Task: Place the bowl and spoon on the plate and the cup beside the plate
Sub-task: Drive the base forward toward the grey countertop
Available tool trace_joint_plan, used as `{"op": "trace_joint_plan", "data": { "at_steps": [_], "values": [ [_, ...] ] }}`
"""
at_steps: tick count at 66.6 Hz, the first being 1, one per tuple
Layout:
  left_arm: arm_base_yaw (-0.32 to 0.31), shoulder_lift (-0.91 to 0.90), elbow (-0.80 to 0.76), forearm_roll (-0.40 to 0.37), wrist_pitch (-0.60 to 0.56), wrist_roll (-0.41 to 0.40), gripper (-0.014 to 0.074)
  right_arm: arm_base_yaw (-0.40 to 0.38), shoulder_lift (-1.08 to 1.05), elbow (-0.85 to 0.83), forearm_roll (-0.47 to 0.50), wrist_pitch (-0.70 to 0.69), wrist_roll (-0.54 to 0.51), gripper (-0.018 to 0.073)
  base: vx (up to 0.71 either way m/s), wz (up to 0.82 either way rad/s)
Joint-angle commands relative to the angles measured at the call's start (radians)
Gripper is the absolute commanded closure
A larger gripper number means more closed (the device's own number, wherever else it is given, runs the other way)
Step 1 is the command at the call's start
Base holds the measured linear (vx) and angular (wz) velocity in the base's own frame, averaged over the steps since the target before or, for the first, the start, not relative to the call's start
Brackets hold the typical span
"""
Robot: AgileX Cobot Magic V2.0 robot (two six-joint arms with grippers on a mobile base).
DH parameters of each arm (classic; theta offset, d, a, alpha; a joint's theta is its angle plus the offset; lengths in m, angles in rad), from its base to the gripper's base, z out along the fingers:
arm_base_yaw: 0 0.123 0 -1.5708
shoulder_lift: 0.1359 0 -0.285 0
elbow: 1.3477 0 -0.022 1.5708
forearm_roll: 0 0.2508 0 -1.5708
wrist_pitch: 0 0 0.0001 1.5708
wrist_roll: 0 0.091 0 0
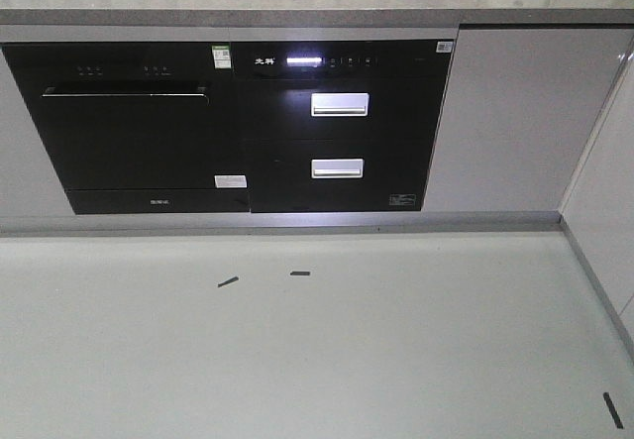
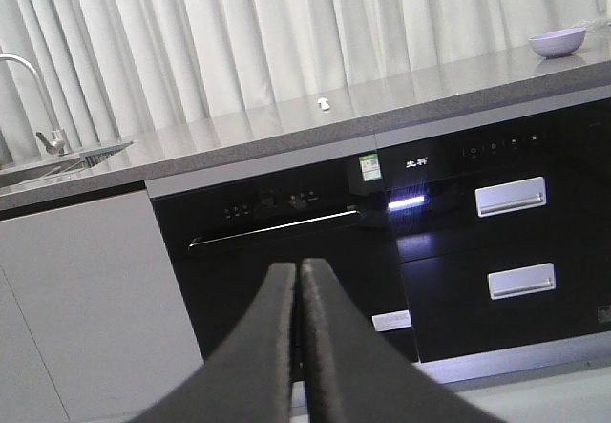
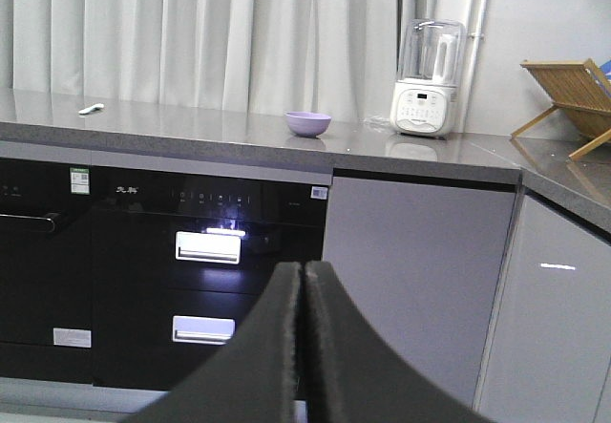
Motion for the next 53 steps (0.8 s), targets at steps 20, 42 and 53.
{"op": "trace_joint_plan", "data": {
  "at_steps": [20, 42, 53],
  "values": [
    [-0.009, -0.015, -0.008, -0.004, -0.072, -0.004, 0.0603, -0.004, -0.009, 0.003, -0.009, -0.075, 0.001, 0.0562, 0.19, -0.01],
    [-0.009, -0.015, -0.008, -0.004, -0.072, -0.004, 0.0603, -0.004, -0.009, 0.003, -0.009, -0.075, 0.001, 0.0562, 0.19, -0.06],
    [-0.009, -0.015, -0.008, -0.004, -0.072, -0.004, 0.0603, -0.004, -0.009, 0.003, -0.009, -0.075, 0.001, 0.0562, 0.20, -0.06]
  ]
}}
